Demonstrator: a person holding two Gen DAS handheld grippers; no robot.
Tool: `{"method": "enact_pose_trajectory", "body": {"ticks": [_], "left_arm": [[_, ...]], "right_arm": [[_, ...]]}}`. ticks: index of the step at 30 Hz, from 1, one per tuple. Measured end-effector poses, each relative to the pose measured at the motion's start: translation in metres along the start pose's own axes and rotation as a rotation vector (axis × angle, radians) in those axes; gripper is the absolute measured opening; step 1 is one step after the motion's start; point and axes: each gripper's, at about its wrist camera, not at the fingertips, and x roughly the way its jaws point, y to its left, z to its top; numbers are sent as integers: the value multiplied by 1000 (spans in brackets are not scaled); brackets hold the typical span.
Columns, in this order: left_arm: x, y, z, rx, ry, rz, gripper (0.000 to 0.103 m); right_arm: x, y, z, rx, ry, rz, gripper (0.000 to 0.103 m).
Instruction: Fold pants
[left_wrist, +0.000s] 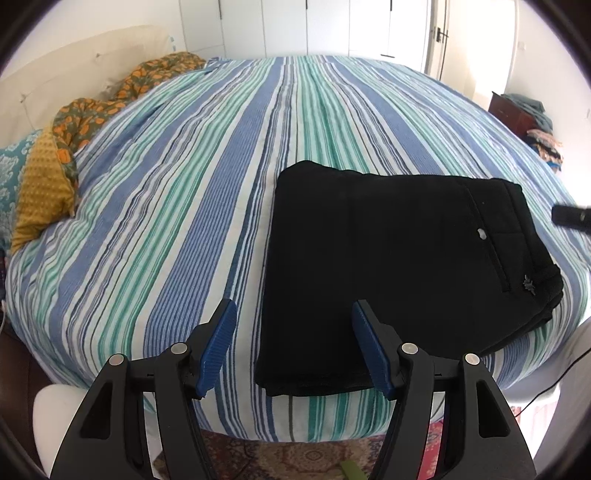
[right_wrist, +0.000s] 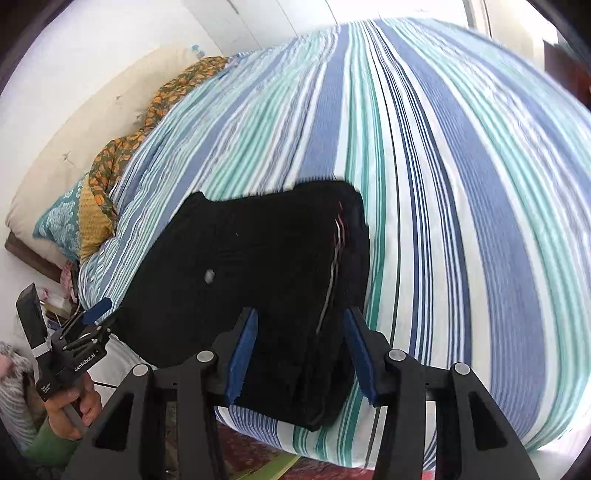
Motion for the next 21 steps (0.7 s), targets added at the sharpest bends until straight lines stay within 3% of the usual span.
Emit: {"method": "enact_pose_trajectory", "body": {"ticks": [3,6,9,13,18,21], "left_arm": [[1,-2,-1,15,5,9,67],[1,-3,-2,21,11,12,67],[2,-2,-4,21,16,10,67],[3,-4,-5,26,22,7,67],[3,-1,-7,-4,30,-28,67],[-4,4,-7,-41,6,-69,67]], "right_arm": [[-21,21,21,-90,-104,35,49],[-12,48,33,-167,-134,64,49],[23,48,31,-160,-88,40,49],[68,1,6,-71,42,-76,49],[39,-1,-3,-66,-15,-61,49],[4,9,-14,-88,-102,-49,49]]}}
